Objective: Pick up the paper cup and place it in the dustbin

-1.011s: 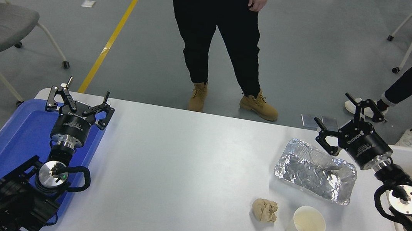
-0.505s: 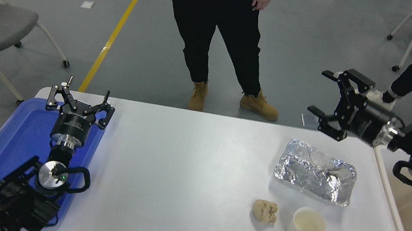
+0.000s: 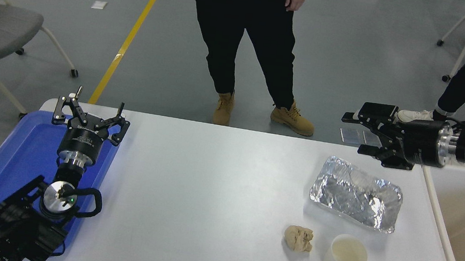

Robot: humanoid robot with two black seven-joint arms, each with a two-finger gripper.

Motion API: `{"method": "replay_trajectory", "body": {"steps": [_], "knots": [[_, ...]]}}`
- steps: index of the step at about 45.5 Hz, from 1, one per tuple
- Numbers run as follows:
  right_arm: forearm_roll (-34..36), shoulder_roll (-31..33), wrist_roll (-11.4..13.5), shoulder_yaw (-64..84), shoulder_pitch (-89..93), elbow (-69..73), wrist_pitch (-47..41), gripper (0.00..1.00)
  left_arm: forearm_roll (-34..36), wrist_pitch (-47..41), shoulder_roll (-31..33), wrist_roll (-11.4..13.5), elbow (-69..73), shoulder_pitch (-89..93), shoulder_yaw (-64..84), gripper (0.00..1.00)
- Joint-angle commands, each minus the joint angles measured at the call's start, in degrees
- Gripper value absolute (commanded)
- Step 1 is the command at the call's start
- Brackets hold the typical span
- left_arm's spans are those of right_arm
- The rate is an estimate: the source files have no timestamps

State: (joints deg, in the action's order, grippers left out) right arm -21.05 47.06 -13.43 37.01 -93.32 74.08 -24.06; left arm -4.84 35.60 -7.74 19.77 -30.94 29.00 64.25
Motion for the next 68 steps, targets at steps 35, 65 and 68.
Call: {"method": "replay_trajectory", "body": {"steps": [35,65,68], "knots": [[-1.2,-10.8,0.2,30.8,-38.1,25.9,-7.8,1.00,0.0,0.0,-0.1,0.0,0.0,0.0,0.1,1.00],[-7.2,-22.4,0.7,37.0,-42.5,25.9,-9.1,1.00,0.0,0.0,-0.1,0.0,0.0,0.0,0.1,1.00],[-6.9,-22.9,1.9,37.1,-42.6,25.9,-8.7,1.00,0.0,0.0,-0.1,0.1,0.0,0.0,0.1,1.00]]}}
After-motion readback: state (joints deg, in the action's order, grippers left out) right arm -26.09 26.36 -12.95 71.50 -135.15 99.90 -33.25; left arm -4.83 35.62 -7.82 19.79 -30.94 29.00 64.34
